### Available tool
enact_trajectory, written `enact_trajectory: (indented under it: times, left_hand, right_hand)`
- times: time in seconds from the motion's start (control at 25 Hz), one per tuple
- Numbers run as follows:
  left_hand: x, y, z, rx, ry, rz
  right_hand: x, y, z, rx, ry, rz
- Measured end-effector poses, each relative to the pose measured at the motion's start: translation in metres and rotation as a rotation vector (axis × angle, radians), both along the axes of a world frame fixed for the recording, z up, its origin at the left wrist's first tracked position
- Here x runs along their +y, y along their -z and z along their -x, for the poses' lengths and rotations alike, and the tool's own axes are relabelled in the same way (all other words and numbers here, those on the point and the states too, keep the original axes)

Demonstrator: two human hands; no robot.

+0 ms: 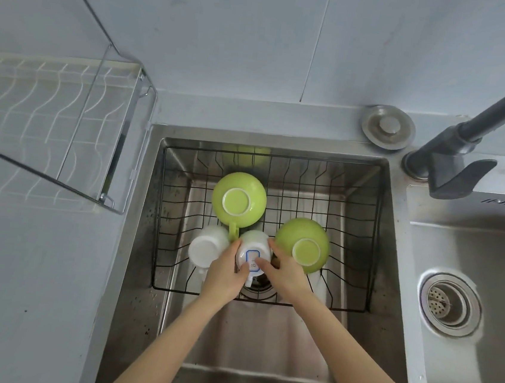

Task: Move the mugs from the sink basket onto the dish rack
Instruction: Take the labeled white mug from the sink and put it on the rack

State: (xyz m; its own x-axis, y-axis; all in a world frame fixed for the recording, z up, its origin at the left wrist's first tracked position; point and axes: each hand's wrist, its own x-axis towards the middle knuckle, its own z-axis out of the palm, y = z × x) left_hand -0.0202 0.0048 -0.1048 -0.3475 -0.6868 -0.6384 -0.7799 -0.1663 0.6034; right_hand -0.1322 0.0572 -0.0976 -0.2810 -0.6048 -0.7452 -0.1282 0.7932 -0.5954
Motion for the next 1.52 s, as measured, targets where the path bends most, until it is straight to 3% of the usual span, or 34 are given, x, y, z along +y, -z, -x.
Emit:
enact_trajectory:
  times: [0.4,0.6,0.88,1.08,1.24,1.52]
  left_hand:
    - [0.005,-0.015,-0.004,0.087,0.107,-0.004]
    - [0.015,-0.036,-0.008,0.188,0.143,0.118]
    - [0.035,-0.072,-0.016,0.324,0.191,0.308]
    - [0.044,-0.119,-0.030,0.405,0.112,0.487]
    - [0.045,-0.158,-0.050,0.463,0.106,0.532]
    - [0.044,-0.216,-0.090,0.564,0.094,0.641]
  right_hand:
    - [0.013,-0.012,0.008,-0.034,0.142,0.001]
    - [0.023,-0.042,0.007,-0.132,0.243,0.071]
    - [0.039,-0.095,0.001,-0.112,0.173,0.159]
    - [0.056,-0.134,-0.003,0.046,0.027,0.324]
    - [0.077,-0.168,-0.013,0.293,-0.147,0.496]
    - [0.071,-0.203,-0.057,0.506,-0.235,0.798]
